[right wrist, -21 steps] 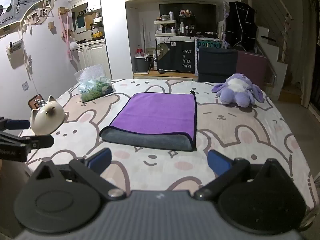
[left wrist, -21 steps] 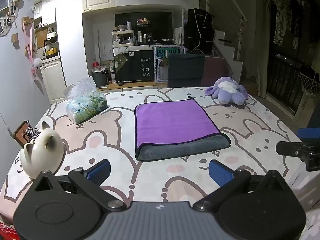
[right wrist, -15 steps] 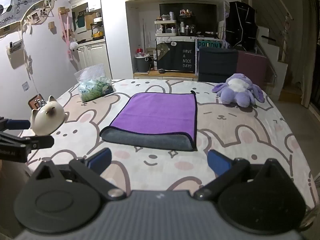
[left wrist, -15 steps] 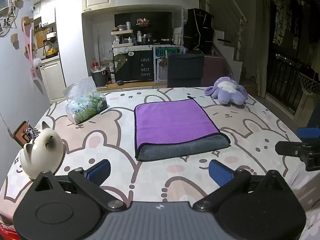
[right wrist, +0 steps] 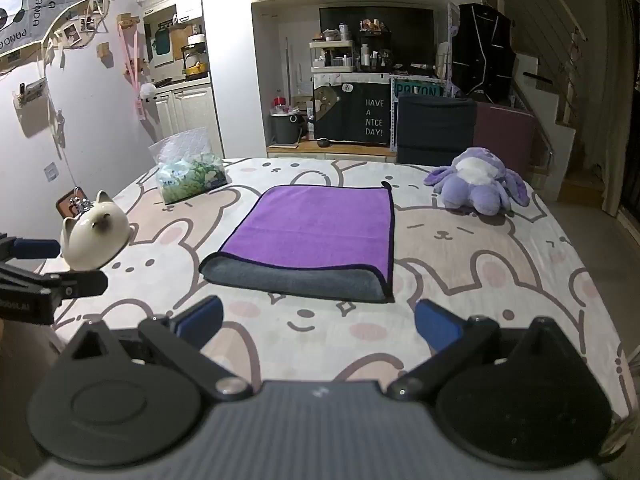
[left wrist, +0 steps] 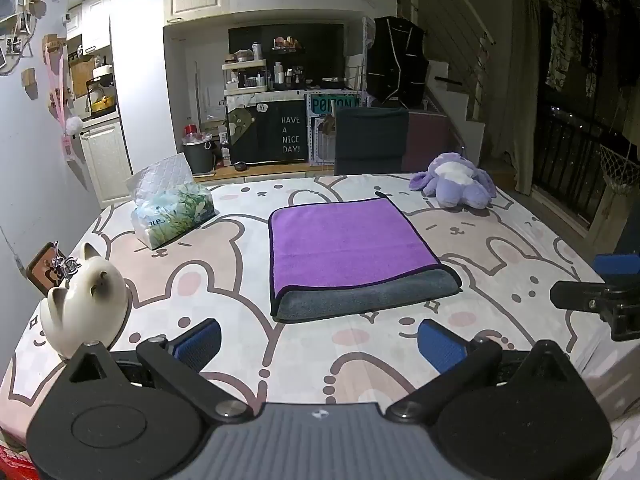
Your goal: Fold towel
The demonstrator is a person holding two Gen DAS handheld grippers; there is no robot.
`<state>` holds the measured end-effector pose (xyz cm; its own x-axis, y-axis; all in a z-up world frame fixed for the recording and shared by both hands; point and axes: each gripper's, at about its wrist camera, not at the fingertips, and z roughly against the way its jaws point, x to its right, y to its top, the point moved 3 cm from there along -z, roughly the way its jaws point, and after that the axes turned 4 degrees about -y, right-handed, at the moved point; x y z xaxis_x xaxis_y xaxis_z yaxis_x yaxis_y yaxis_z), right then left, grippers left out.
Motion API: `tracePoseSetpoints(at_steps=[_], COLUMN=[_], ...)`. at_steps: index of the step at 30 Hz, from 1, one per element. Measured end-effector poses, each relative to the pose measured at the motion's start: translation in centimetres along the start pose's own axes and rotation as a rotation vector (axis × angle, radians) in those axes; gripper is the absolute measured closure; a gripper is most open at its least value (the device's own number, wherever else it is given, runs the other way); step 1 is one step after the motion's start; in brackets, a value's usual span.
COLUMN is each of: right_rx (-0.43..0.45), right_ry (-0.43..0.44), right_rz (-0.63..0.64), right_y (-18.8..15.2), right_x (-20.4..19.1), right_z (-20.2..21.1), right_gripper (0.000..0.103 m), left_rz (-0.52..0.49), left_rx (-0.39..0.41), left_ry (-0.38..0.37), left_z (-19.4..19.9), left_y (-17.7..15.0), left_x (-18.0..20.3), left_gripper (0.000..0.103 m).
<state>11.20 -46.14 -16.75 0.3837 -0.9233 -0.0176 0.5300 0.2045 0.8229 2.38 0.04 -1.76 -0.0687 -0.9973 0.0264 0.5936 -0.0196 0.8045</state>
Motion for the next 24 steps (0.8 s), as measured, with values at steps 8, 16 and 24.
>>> tracePoseSetpoints(at_steps=[8, 16, 24], right_rx=[-0.002, -0.002, -0.003], right_ry=[0.001, -0.001, -0.001], right_rz=[0.000, 0.001, 0.002], right_y=[-0.01, -0.05, -0.03], right_x=[-0.16, -0.27, -0.24], right_z=[-0.11, -0.08, -0.08], right_gripper=[0.000, 0.000, 0.000], left_rz=[-0.001, -0.002, -0.002], left_rx=[-0.002, -0.003, -0.003], left_ry=[0.000, 0.001, 0.001], left_z=[-0.18, -0.19, -0.18], left_y=[-0.15, -0.14, -0.13], left_x=[-0.29, -0.24, -0.24], left_gripper=[0.000, 0.000, 0.000])
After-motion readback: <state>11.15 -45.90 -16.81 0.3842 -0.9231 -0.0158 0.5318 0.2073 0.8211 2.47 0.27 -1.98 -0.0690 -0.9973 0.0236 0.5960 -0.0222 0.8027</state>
